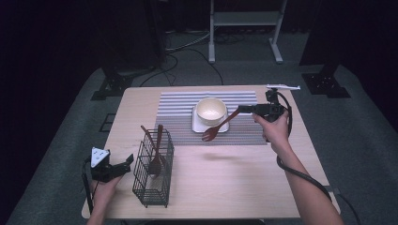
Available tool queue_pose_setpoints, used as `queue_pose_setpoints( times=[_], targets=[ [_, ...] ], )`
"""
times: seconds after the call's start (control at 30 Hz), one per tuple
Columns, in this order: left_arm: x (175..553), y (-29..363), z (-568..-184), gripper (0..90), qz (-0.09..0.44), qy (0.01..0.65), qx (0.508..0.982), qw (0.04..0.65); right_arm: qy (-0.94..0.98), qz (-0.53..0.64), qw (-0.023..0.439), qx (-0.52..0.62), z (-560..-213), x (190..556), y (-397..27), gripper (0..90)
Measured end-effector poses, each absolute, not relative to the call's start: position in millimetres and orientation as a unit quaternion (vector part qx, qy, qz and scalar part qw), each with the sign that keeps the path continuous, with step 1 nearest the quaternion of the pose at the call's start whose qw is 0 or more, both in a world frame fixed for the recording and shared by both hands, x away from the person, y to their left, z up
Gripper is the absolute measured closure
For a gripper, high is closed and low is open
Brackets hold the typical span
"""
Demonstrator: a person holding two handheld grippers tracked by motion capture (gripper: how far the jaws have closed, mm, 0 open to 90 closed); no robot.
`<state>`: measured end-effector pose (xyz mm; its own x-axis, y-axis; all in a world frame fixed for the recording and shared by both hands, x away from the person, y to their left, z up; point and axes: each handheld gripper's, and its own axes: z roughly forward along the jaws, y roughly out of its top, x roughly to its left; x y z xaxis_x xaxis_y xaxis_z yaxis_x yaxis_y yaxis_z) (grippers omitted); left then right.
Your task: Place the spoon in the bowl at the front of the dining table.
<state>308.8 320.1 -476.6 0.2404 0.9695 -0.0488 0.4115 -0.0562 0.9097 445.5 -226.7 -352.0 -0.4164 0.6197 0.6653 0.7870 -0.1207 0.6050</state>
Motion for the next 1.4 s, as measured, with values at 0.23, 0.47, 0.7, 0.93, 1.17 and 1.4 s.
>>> queue_pose_setpoints(
  times=[0.23, 0.47, 0.7, 0.93, 1.17, 1.4],
  targets=[
    [308.4, 320.6, -476.6, 0.0, 0.317, 0.528, 0.653, 0.44, -0.654, -0.521, 0.07, -0.543, -350.2, 455.3, -228.3, 83.6],
    [308.4, 320.9, -476.6, 0.0, 0.317, 0.529, 0.652, 0.441, -0.648, -0.523, 0.063, -0.55, -348.3, 463.5, -229.0, 83.6],
    [308.4, 321.3, -476.6, 0.0, 0.316, 0.53, 0.651, 0.442, -0.644, -0.522, 0.056, -0.557, -346.6, 469.7, -230.1, 83.6],
    [308.7, 321.7, -476.5, 0.0, 0.315, 0.53, 0.653, 0.44, -0.637, -0.525, 0.049, -0.563, -341.9, 476.0, -231.5, 83.7],
    [309.0, 322.7, -476.5, 0.0, 0.315, 0.531, 0.652, 0.44, -0.637, -0.523, 0.044, -0.565, -340.1, 482.5, -229.4, 83.7],
    [309.1, 323.2, -476.5, 0.0, 0.314, 0.532, 0.65, 0.442, -0.633, -0.524, 0.04, -0.569, -338.9, 489.5, -227.6, 83.7]
  ],
)
